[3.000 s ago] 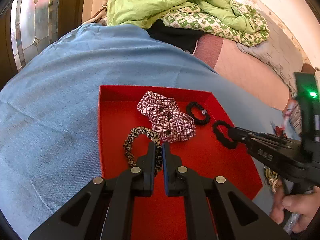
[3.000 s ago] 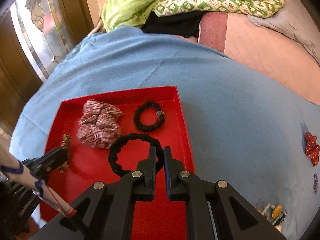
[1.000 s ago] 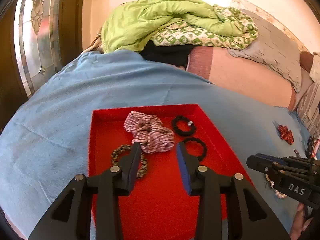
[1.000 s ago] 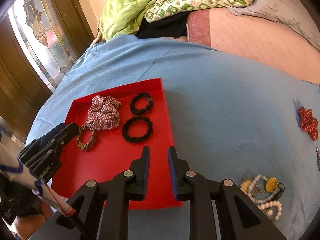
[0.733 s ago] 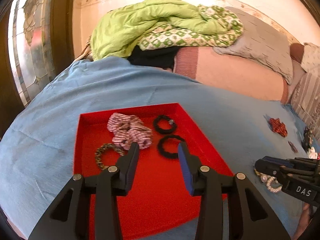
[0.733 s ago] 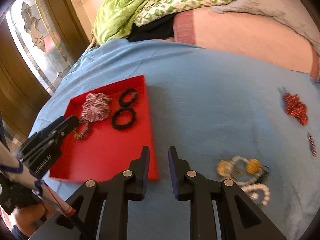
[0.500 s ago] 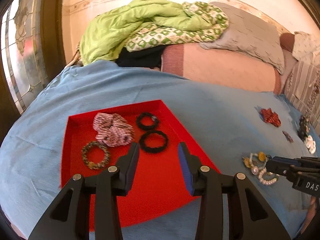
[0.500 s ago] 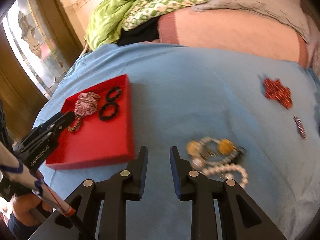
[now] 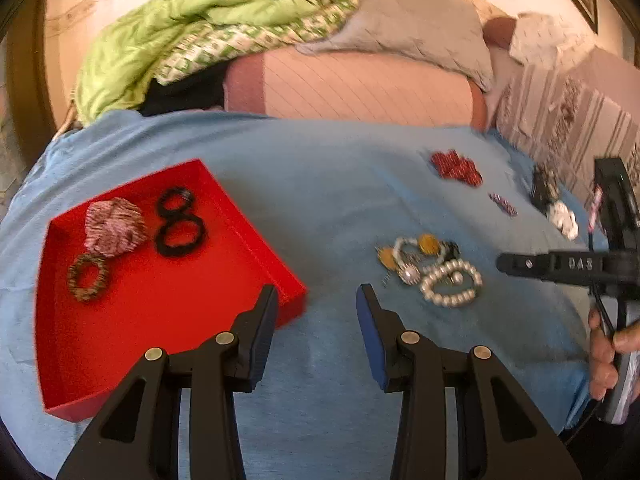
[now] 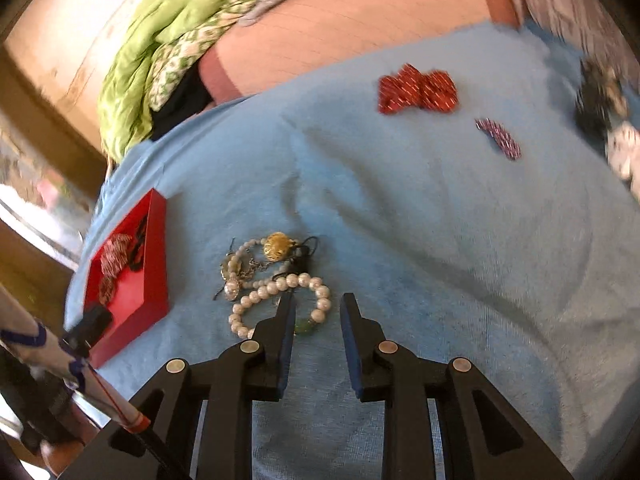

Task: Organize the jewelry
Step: 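Withdraw both tools from the tray toward the remaining jewelry, then grasp the pearl necklace with the right tool and lift it, then grasp the silver round pendant with the left tool while the right tool holds the pearl bracelet, then carry both items into the red tray and open both tools to release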

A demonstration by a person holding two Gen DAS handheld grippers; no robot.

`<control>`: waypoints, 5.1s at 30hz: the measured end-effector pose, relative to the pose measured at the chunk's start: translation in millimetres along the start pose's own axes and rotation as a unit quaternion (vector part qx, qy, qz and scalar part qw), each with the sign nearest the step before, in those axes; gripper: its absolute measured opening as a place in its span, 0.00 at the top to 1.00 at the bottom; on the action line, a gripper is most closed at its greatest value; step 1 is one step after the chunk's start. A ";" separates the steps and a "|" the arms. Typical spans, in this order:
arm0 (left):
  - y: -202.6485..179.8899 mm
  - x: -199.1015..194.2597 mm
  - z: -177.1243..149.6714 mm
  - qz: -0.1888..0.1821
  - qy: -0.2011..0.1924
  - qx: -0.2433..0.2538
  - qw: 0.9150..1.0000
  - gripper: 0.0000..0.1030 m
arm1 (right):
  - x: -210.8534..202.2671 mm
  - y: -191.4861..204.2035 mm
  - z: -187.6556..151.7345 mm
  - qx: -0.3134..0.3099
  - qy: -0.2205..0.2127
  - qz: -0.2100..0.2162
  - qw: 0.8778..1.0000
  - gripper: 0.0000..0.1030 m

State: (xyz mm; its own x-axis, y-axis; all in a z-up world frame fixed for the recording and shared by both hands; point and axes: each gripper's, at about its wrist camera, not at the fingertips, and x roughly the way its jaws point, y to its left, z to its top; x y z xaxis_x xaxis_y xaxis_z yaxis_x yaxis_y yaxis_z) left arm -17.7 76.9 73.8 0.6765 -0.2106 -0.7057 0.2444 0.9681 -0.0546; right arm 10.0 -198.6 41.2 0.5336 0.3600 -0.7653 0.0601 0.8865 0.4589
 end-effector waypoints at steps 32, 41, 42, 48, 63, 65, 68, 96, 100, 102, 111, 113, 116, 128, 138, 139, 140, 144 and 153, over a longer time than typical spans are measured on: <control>-51.4 35.5 -0.7 -0.063 0.040 0.057 0.996 0.62 | -33.5 2.9 15.0 -0.038 -0.105 0.011 0.994 0.90; -69.9 71.9 17.2 -0.066 0.057 0.040 0.995 0.62 | -53.7 1.8 12.0 -0.038 -0.132 0.045 0.989 0.90; -71.7 77.9 18.5 -0.065 0.060 0.041 0.995 0.63 | -52.8 2.0 11.9 -0.039 -0.129 0.048 0.990 0.90; -75.8 105.1 21.9 -0.042 0.076 0.042 0.995 0.74 | -50.2 1.0 12.9 -0.037 -0.122 0.056 0.990 0.90; -59.4 12.8 20.4 -0.057 -0.029 0.058 0.996 0.80 | -54.7 16.5 6.3 -0.068 -0.136 0.071 0.986 0.90; -49.1 -1.6 19.6 -0.065 -0.046 0.044 0.996 0.80 | -57.3 24.2 4.0 -0.084 -0.142 0.081 0.983 0.90; -39.0 -18.0 18.3 -0.066 -0.066 0.035 0.995 0.80 | -63.1 35.8 -1.2 -0.108 -0.155 0.098 0.977 0.90; 6.5 -16.4 21.6 -0.022 -0.069 0.006 0.997 0.80 | -52.9 57.2 -8.0 -0.138 -0.149 0.103 0.974 0.90; 10.4 -17.4 21.6 -0.020 -0.069 0.004 0.997 0.80 | -51.3 63.1 -10.9 -0.142 -0.146 0.103 0.974 0.90; 12.1 -18.1 21.9 -0.018 -0.070 0.003 0.997 0.80 | -51.0 66.7 -12.7 -0.143 -0.144 0.107 0.973 0.90; 33.5 -26.7 23.4 -0.014 -0.081 -0.016 0.996 0.80 | -50.0 82.0 -14.3 -0.137 -0.137 0.112 0.975 0.90; 40.5 -29.4 23.9 -0.013 -0.085 -0.022 0.996 0.80 | -49.0 86.2 -14.6 -0.136 -0.134 0.112 0.975 0.90; 54.9 -33.6 24.1 -0.009 -0.089 -0.034 0.995 0.80 | -47.5 96.7 -15.7 -0.138 -0.131 0.111 0.975 0.90; 123.5 -42.2 16.6 0.027 -0.087 -0.088 0.992 0.80 | -29.8 183.7 -22.8 -0.188 -0.104 0.144 0.966 0.90; 170.3 -40.4 4.4 0.047 -0.065 -0.137 0.987 0.80 | 1.6 250.3 -23.2 -0.217 -0.069 0.156 0.961 0.90; 173.7 -39.5 3.7 0.047 -0.062 -0.142 0.987 0.80 | 6.6 255.2 -22.6 -0.215 -0.065 0.159 0.961 0.90; 178.5 -38.2 2.2 0.049 -0.058 -0.150 0.986 0.80 | 11.0 259.8 -21.8 -0.215 -0.062 0.160 0.962 0.90; 190.1 -34.7 -2.4 0.055 -0.049 -0.166 0.983 0.80 | 29.5 275.7 -19.6 -0.217 -0.048 0.157 0.962 0.90; 201.7 -24.6 -7.1 0.064 -0.029 -0.190 0.979 0.80 | 72.2 305.4 -9.7 -0.213 -0.024 0.153 0.965 0.90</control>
State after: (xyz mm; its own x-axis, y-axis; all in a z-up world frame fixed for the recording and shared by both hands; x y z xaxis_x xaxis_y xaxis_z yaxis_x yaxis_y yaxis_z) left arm 10.0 278.3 75.1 0.7260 -0.0801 -0.6831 -0.1136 0.9656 -0.2339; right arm 58.8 100.9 121.7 0.5099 0.6191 -0.5972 -0.4539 0.7834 0.4245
